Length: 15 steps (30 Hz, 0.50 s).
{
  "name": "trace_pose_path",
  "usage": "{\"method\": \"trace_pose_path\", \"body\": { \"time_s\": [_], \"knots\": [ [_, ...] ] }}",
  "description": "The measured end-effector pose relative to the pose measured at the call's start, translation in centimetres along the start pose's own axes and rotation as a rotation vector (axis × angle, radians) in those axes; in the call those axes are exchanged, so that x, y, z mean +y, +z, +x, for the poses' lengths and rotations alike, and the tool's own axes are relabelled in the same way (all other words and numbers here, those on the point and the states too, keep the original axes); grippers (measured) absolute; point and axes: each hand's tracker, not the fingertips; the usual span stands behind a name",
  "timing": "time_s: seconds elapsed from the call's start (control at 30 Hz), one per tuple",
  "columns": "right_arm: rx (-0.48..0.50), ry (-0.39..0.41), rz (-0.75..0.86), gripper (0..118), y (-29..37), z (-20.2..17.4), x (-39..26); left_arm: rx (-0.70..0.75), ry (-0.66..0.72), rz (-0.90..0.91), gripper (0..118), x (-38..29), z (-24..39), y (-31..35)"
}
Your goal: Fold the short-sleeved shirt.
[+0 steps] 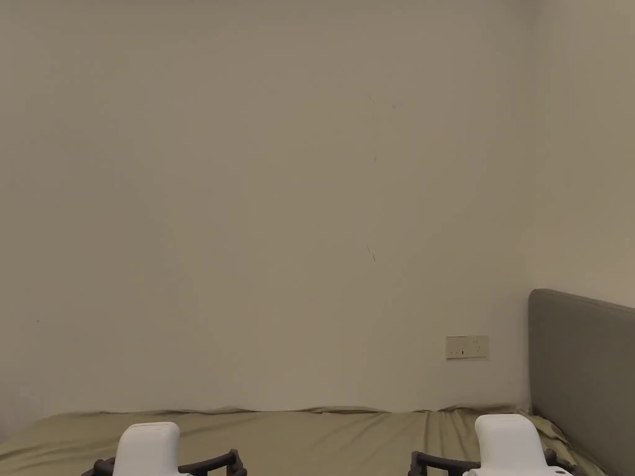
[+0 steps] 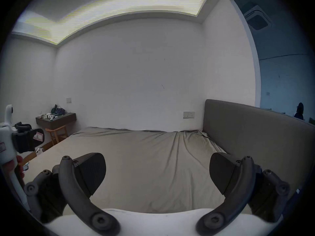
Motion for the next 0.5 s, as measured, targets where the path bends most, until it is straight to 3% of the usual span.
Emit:
{"method": "trace_pose_path", "body": {
  "time_s": [0.2, 0.4, 0.5],
  "knots": [
    [0.012, 0.047, 0.036, 118, 0.9, -0.6, 0.5, -0.026, 0.023, -0.006, 118, 0.2, -0.1, 0.3],
    [-0.024, -0.015, 0.036, 118, 1.3, -0.8, 0.9, -0.03, 0.014, -0.004, 118, 0.4, 0.0, 0.4],
    [0.054, -0.053, 0.045, 118, 1.8, -0.5, 1.0, -0.026, 0.005, -0.007, 118, 0.4, 0.0, 0.3]
  ]
}}
